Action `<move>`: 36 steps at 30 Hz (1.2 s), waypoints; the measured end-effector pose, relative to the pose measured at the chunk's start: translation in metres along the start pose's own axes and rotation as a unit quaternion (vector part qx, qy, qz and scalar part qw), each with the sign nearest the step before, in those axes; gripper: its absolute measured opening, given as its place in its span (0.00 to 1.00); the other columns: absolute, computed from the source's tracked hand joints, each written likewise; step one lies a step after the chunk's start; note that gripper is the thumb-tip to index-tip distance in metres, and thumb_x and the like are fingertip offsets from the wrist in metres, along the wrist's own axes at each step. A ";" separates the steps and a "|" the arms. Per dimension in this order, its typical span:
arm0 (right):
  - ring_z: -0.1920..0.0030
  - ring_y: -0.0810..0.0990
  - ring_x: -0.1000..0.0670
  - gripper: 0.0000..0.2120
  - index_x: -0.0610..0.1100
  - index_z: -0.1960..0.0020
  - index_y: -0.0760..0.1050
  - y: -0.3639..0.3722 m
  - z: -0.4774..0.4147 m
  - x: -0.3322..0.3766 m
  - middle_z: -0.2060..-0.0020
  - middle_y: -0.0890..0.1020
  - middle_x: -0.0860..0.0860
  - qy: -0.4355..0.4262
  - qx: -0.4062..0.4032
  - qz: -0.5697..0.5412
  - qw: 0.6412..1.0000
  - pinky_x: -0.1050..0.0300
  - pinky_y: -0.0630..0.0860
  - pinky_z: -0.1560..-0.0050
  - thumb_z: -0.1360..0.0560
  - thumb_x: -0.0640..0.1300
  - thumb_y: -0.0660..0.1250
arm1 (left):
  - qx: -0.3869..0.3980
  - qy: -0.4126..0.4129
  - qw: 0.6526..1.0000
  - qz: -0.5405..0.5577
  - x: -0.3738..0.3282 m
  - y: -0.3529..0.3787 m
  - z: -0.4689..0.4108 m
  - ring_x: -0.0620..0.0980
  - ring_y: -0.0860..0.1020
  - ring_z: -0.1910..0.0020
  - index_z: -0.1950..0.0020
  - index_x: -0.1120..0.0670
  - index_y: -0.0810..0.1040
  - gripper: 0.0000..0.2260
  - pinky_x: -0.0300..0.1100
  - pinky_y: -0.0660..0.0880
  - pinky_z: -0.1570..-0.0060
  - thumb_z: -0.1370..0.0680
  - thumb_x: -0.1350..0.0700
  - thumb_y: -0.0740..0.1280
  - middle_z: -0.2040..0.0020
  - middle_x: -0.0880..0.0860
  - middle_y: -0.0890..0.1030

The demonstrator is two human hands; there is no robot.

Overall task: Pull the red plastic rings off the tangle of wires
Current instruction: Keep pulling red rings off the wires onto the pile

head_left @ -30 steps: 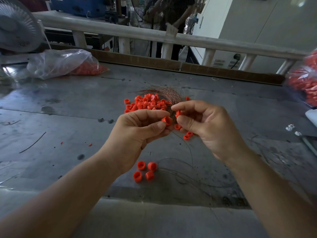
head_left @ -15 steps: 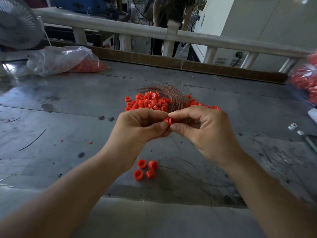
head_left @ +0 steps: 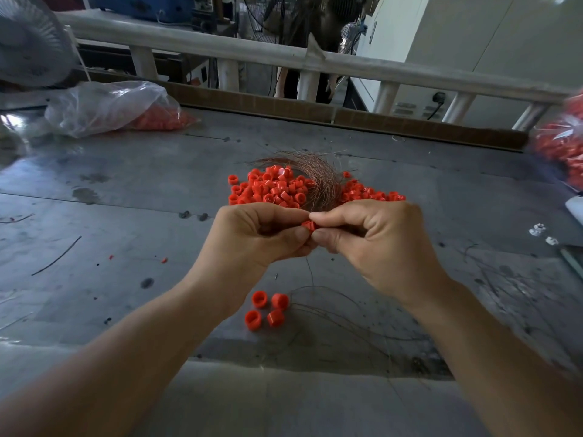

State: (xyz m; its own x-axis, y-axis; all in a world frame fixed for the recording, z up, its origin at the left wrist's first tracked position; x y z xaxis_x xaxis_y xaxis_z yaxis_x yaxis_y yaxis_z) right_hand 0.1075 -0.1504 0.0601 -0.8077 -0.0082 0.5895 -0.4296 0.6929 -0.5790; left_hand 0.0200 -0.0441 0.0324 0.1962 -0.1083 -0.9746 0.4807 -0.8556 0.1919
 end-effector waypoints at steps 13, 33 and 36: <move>0.59 0.79 0.58 0.11 0.37 0.56 0.82 0.000 -0.001 0.007 0.63 0.79 0.55 -0.046 0.000 0.031 0.998 0.69 0.76 0.58 0.36 0.41 0.72 | 0.023 -0.042 0.998 0.033 0.000 -0.001 0.002 0.50 0.83 0.65 0.63 0.57 0.84 0.08 0.34 0.78 0.65 0.39 0.63 0.68 0.66 0.56 0.84; 0.62 0.74 0.60 0.06 0.55 0.58 0.74 0.001 -0.002 0.002 0.64 0.75 0.55 0.031 0.178 -0.041 0.983 0.71 0.68 0.61 0.33 0.48 0.69 | 0.126 -0.066 0.990 0.015 -0.003 0.004 0.005 0.53 0.83 0.65 0.50 0.60 0.76 0.17 0.37 0.78 0.68 0.38 0.57 0.70 0.64 0.58 0.83; 0.62 0.73 0.61 0.07 0.54 0.59 0.73 0.004 0.000 0.005 0.64 0.74 0.56 0.025 0.164 -0.016 0.986 0.71 0.68 0.61 0.31 0.45 0.70 | 0.114 -0.018 0.992 -0.041 -0.007 0.005 0.006 0.53 0.83 0.65 0.48 0.57 0.75 0.21 0.37 0.77 0.67 0.39 0.54 0.71 0.64 0.59 0.83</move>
State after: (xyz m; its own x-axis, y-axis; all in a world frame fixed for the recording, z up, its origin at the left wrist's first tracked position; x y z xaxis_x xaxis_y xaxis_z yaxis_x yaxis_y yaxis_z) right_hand 0.1023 -0.1477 0.0607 -0.7737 0.0148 0.6334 -0.5691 0.4231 -0.7050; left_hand 0.0152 -0.0505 0.0395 0.1318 -0.0488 -0.9901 0.2864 -0.9543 0.0852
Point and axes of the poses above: each hand's wrist, its own z-axis away from the middle knuckle, its own y-axis out of the palm, x = y × z, the point moved 4 cm from there along -z, towards the middle knuckle
